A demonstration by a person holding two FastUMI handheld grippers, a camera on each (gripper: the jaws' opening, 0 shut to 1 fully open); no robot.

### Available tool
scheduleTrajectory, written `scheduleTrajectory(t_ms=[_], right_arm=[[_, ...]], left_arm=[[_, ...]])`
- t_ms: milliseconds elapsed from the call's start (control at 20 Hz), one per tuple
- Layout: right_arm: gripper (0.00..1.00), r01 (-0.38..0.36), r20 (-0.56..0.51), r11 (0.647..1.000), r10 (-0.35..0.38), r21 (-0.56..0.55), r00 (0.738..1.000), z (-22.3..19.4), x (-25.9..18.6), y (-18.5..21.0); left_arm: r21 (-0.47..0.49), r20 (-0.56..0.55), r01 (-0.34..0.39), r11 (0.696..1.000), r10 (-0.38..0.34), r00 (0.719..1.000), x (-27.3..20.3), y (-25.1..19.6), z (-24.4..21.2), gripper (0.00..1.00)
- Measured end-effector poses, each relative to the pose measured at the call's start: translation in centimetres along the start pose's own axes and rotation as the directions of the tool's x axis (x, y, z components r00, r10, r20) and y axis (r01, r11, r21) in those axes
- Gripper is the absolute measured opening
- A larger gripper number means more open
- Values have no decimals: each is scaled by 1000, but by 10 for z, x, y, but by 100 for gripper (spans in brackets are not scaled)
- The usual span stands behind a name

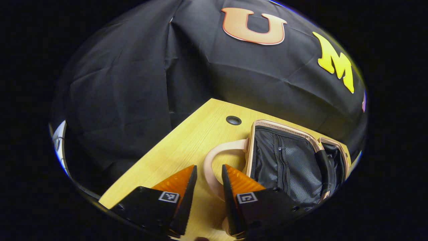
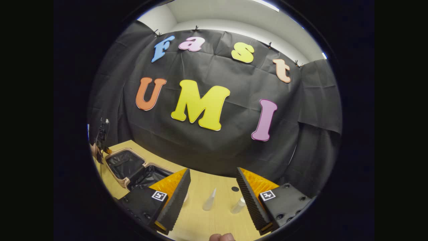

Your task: First open the suitcase, pack the skin care products into it, and then close the suitcase.

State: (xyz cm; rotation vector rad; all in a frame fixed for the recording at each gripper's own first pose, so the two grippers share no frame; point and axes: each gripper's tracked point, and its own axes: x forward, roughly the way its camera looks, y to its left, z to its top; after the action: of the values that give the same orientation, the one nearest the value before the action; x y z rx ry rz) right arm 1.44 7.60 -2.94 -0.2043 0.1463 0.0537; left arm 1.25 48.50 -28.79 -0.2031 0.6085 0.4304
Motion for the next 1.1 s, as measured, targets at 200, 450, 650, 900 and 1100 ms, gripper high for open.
scheduleTrajectory(t_ms=[200,450,650,900,1100], right_arm=[[82,-12,6,999,12,43,1000,-3,0,-5],[82,-10,20,995,8,97,1000,-11,-1,-30],[81,9,15,991,-11,133,1000,-25,-1,-65],[81,45,-16,986,-43,163,999,-51,-2,-112],[81,57,-28,985,-53,166,998,-66,-4,-145]], left_arm=[[36,103,6,999,-10,995,-42,-28,35,98],[106,245,29,994,-54,968,-119,-107,78,98],[161,335,61,985,-113,936,-179,-201,95,98],[220,383,127,967,-205,901,-232,-318,85,98],[228,359,203,952,-276,892,-247,-393,59,98]])
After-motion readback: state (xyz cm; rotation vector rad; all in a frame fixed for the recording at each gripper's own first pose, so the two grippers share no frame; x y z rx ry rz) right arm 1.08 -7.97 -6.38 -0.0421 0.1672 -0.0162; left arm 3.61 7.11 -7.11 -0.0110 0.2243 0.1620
